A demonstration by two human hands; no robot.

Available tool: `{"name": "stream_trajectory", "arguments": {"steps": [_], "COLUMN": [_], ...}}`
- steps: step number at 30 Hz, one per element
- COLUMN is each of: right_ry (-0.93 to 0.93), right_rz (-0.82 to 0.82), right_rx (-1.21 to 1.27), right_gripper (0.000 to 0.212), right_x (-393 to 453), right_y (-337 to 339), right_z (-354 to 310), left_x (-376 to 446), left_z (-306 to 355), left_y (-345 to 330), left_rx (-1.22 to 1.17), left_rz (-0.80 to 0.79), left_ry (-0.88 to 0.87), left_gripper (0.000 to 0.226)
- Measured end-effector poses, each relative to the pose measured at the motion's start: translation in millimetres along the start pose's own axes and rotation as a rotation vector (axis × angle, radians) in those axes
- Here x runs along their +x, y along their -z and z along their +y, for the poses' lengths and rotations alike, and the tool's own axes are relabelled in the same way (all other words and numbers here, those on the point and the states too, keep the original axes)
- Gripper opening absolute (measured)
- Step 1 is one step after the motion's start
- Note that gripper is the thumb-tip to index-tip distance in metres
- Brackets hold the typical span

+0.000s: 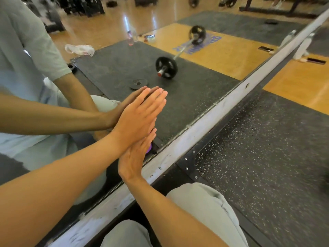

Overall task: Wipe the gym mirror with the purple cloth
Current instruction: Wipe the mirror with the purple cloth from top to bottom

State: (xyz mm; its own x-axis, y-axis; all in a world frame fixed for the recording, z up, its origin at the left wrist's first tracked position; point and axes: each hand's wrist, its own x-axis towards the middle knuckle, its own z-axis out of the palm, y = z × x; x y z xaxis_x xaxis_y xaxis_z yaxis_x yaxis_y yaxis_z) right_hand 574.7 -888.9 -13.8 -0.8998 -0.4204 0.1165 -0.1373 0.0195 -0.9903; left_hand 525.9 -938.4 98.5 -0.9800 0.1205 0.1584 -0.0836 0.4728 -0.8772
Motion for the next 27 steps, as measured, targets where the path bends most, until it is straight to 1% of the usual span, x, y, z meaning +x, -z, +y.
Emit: {"name": "stream_trajectory", "arguments": {"steps": [3,7,9,11,13,14,16,18,23,25,27], "right_ry": [-0.005,-0.035,-0.035,-0.078,-0.151,-0.189,-0.25,-0.305,-0.5,-0.57,-0.596], "right_rz": [-0.039,-0.074,-0.066,-0.05,-0.038,-0.017,0.078,0.181,0.329,0.363,0.356], "right_rx": [0.009,-0.024,-0.052,-0.085,-0.04,0.027,0.186,0.27,0.294,0.318,0.334], "right_gripper": [0.084,0.073,0.068,0.067,0.067,0.065,0.06,0.058,0.058,0.06,0.06], "right_x": [-10,-8,-7,-4,4,11,30,50,101,121,135], "right_y": [-1,5,6,4,4,7,15,24,38,48,60], "right_z": [-4,-4,-2,0,-2,-4,-8,-12,-19,-17,-14], "left_x": [-19,-24,-22,-22,-24,-25,-22,-19,-15,-16,-16], "left_z": [4,2,-3,-6,-8,-7,-6,-5,-3,-2,4], "left_y": [3,9,8,2,-2,-2,-1,1,-1,3,6], "left_rx": [-0.02,-0.024,-0.021,0.017,0.067,0.09,0.1,0.073,0.055,0.009,-0.051], "left_rz": [-0.013,-0.031,-0.042,-0.029,-0.034,-0.032,-0.013,-0.008,-0.003,-0.026,-0.027], "left_ry": [-0.009,-0.002,-0.021,-0.062,-0.1,-0.112,-0.116,-0.119,-0.104,-0.076,-0.029], "left_gripper": [0.073,0.069,0.069,0.068,0.068,0.068,0.068,0.066,0.067,0.069,0.069]}}
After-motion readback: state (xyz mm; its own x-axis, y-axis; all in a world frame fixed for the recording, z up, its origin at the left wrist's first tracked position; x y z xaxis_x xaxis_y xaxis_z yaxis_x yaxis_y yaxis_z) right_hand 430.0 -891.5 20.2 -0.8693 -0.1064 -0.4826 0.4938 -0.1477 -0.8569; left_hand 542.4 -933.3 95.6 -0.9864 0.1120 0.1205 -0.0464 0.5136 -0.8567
